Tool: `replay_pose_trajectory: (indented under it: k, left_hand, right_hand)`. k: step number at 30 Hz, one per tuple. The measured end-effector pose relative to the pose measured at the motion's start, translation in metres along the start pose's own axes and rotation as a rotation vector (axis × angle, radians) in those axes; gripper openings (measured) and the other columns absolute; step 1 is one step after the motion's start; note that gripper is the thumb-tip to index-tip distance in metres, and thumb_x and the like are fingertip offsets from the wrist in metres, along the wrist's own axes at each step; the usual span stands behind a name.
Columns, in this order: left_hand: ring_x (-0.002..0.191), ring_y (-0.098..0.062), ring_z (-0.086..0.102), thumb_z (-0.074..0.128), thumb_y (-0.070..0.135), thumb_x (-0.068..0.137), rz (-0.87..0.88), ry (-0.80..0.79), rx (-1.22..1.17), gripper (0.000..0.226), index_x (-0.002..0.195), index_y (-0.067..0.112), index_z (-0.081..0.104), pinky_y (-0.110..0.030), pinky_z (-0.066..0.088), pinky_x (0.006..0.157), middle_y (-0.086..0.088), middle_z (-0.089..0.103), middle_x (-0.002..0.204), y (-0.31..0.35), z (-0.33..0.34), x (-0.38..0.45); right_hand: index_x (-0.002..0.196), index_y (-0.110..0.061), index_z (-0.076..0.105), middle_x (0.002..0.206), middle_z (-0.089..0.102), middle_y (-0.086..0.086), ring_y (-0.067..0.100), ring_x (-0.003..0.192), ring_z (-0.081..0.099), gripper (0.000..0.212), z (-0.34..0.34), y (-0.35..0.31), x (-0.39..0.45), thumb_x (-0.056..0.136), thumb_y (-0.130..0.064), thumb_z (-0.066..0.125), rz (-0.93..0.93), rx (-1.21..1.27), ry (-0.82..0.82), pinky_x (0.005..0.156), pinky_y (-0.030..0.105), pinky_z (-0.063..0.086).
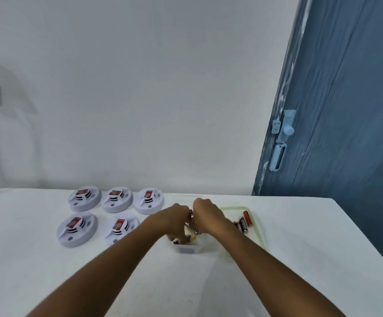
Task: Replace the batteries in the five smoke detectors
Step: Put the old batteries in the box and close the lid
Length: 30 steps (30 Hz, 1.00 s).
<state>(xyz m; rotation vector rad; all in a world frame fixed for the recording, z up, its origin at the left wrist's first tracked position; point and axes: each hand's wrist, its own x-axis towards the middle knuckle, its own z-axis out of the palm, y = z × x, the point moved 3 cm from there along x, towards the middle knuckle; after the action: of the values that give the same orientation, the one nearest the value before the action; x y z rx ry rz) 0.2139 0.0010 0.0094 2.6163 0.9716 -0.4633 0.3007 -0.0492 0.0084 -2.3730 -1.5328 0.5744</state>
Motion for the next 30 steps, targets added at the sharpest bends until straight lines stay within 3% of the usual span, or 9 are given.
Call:
replay_pose_trajectory:
  k: [3,5,7,11,13,17,21,25,30]
  left_hand:
    - [0.067,-0.020,0.072,0.072,0.006,0.074,-0.007,-0.012,0.042,0.035,0.109,0.004,0.066,-0.028,0.058,0.064,-0.008,0.070,0.075,-0.004,-0.013,0.003]
    - [0.073,-0.021,0.072,0.064,0.002,0.078,0.014,0.040,0.028,0.030,0.108,0.006,0.069,-0.024,0.055,0.057,-0.007,0.069,0.079,-0.002,-0.023,0.004]
    - [0.079,-0.018,0.067,0.065,0.008,0.078,0.045,0.158,0.013,0.028,0.105,0.014,0.070,-0.025,0.053,0.059,-0.003,0.065,0.091,0.002,-0.028,0.007]
    - [0.089,-0.017,0.066,0.066,0.020,0.077,0.169,0.274,-0.135,0.028,0.105,0.022,0.068,-0.026,0.051,0.076,0.002,0.067,0.095,0.025,-0.014,0.015]
    - [0.101,-0.016,0.061,0.068,0.025,0.079,0.269,0.269,-0.113,0.035,0.113,0.020,0.066,-0.024,0.045,0.083,0.000,0.068,0.104,0.050,-0.002,0.021]
    - [0.111,-0.027,0.049,0.071,0.038,0.075,0.297,0.246,0.163,0.044,0.111,0.015,0.060,-0.038,0.040,0.091,-0.008,0.061,0.111,0.090,0.021,0.047]
    - [0.107,-0.029,0.050,0.069,0.056,0.074,0.279,0.220,0.280,0.063,0.114,0.009,0.058,-0.040,0.038,0.091,-0.011,0.060,0.109,0.100,0.032,0.068]
    - [0.101,-0.028,0.055,0.069,0.058,0.073,0.261,0.192,0.159,0.060,0.104,0.007,0.061,-0.033,0.044,0.082,-0.012,0.060,0.103,0.100,0.035,0.077]
    - [0.098,-0.028,0.058,0.073,0.053,0.075,0.245,0.152,0.049,0.056,0.103,0.004,0.063,-0.026,0.037,0.071,-0.014,0.059,0.106,0.100,0.032,0.078]
  right_hand:
    - [0.088,-0.003,0.056,0.100,0.065,0.017,0.033,0.081,0.063,0.010,-0.001,-0.003,-0.004,0.085,-0.011,0.059,-0.047,0.023,-0.032,0.063,0.030,0.042]
    - [0.096,0.000,0.064,0.094,0.069,0.018,0.026,0.062,0.060,0.015,-0.006,0.005,-0.005,0.086,-0.009,0.057,-0.047,0.230,-0.040,0.055,0.028,0.046]
    - [0.093,-0.006,0.066,0.090,0.069,0.015,0.021,0.057,0.062,0.010,-0.018,0.028,-0.005,0.089,-0.008,0.056,-0.007,0.416,0.053,0.048,0.024,0.047]
    - [0.093,-0.014,0.064,0.095,0.065,0.008,0.024,0.080,0.064,0.015,-0.033,0.108,0.003,0.086,-0.007,0.054,0.170,0.345,0.232,0.072,0.032,0.053]
    - [0.109,-0.016,0.062,0.102,0.059,0.005,0.022,0.086,0.061,0.027,-0.030,0.137,0.003,0.084,-0.010,0.058,0.217,0.226,0.112,0.078,0.032,0.051]
    - [0.138,-0.032,0.041,0.134,0.035,-0.001,0.025,0.105,0.060,0.075,-0.021,0.147,-0.002,0.071,-0.026,0.076,0.085,-0.088,-0.138,0.089,0.036,0.051]
    - [0.121,-0.036,0.049,0.141,0.027,-0.007,0.027,0.094,0.062,0.075,-0.020,0.141,-0.001,0.056,-0.040,0.085,0.008,-0.220,-0.198,0.083,0.040,0.053]
    - [0.105,-0.025,0.055,0.114,0.040,-0.004,0.022,0.082,0.061,0.060,-0.022,0.142,0.001,0.058,-0.047,0.085,-0.008,-0.247,-0.219,0.072,0.038,0.053]
    - [0.097,-0.021,0.060,0.105,0.044,-0.001,0.022,0.082,0.060,0.050,-0.022,0.146,0.006,0.061,-0.046,0.084,-0.018,-0.261,-0.185,0.072,0.040,0.054]
